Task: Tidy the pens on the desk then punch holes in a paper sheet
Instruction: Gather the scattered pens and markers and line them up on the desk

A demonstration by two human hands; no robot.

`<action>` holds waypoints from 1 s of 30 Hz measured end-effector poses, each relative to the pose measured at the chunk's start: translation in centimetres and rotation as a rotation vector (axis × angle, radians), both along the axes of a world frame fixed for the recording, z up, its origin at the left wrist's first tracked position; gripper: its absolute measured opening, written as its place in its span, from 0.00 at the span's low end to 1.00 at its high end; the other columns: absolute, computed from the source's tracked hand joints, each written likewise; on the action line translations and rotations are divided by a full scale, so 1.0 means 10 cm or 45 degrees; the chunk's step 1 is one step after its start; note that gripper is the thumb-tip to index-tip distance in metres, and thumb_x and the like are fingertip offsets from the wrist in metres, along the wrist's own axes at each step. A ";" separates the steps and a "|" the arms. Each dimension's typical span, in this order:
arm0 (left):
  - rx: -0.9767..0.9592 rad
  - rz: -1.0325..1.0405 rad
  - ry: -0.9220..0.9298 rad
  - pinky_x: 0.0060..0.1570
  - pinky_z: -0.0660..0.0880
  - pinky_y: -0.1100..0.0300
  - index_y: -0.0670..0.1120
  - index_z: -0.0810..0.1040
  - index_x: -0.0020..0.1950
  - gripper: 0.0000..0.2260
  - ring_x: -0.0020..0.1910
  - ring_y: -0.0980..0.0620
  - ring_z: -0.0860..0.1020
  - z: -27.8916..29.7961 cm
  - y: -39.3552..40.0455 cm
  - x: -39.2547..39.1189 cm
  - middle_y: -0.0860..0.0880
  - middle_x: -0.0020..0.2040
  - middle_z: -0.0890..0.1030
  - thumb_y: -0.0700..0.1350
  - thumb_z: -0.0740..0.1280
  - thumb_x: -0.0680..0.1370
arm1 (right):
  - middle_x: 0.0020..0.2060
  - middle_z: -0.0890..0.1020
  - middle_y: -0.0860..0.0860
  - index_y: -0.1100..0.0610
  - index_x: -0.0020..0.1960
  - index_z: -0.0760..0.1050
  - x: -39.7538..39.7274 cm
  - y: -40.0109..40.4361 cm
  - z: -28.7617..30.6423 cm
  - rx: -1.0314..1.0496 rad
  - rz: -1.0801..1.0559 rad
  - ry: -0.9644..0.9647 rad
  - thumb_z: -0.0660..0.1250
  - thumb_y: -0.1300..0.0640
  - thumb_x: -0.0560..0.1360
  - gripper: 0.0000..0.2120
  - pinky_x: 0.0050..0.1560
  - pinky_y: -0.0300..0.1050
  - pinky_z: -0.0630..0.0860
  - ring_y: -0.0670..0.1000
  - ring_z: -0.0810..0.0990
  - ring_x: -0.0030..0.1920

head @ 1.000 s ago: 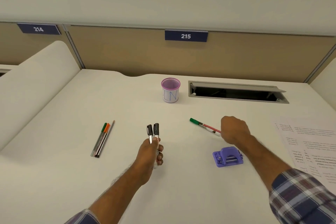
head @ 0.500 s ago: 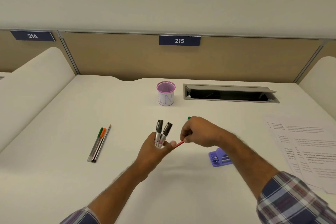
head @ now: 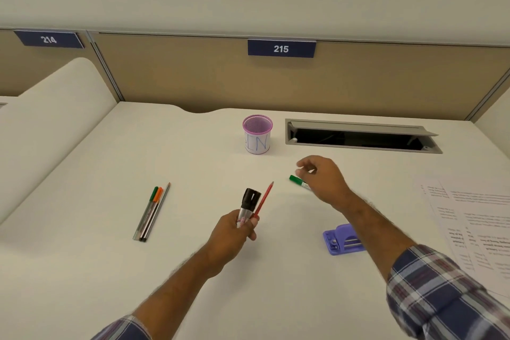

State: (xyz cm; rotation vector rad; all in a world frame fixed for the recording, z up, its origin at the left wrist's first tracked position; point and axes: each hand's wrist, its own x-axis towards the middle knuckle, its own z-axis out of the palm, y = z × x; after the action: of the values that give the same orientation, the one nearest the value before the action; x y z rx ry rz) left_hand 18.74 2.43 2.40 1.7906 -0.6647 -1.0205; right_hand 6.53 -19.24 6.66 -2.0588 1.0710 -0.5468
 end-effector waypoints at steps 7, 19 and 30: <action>0.071 0.124 0.260 0.35 0.75 0.58 0.44 0.75 0.59 0.07 0.37 0.49 0.75 -0.10 0.04 0.07 0.45 0.41 0.76 0.41 0.63 0.81 | 0.59 0.75 0.55 0.56 0.62 0.72 -0.16 -0.06 -0.50 -0.211 -0.080 0.943 0.61 0.56 0.78 0.13 0.58 0.50 0.72 0.57 0.74 0.60; 0.009 0.347 0.070 0.38 0.73 0.62 0.47 0.81 0.56 0.08 0.40 0.53 0.77 -0.04 0.33 0.45 0.49 0.44 0.80 0.46 0.70 0.78 | 0.37 0.78 0.52 0.60 0.62 0.75 0.54 0.85 -0.51 0.269 -0.025 0.059 0.68 0.65 0.73 0.17 0.41 0.39 0.71 0.53 0.76 0.39; 0.070 0.635 0.056 0.32 0.72 0.59 0.43 0.80 0.45 0.09 0.34 0.50 0.76 -0.09 0.71 0.88 0.47 0.35 0.79 0.48 0.74 0.75 | 0.49 0.83 0.57 0.58 0.56 0.76 1.32 1.88 -0.72 0.480 0.052 0.061 0.72 0.62 0.71 0.15 0.35 0.41 0.79 0.54 0.82 0.43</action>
State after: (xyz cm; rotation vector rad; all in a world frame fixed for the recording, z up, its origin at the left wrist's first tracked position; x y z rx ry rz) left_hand 27.49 9.52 1.45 1.8470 -0.1451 -0.7376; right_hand 19.74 -0.47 -0.54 -1.7645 1.0663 -0.2517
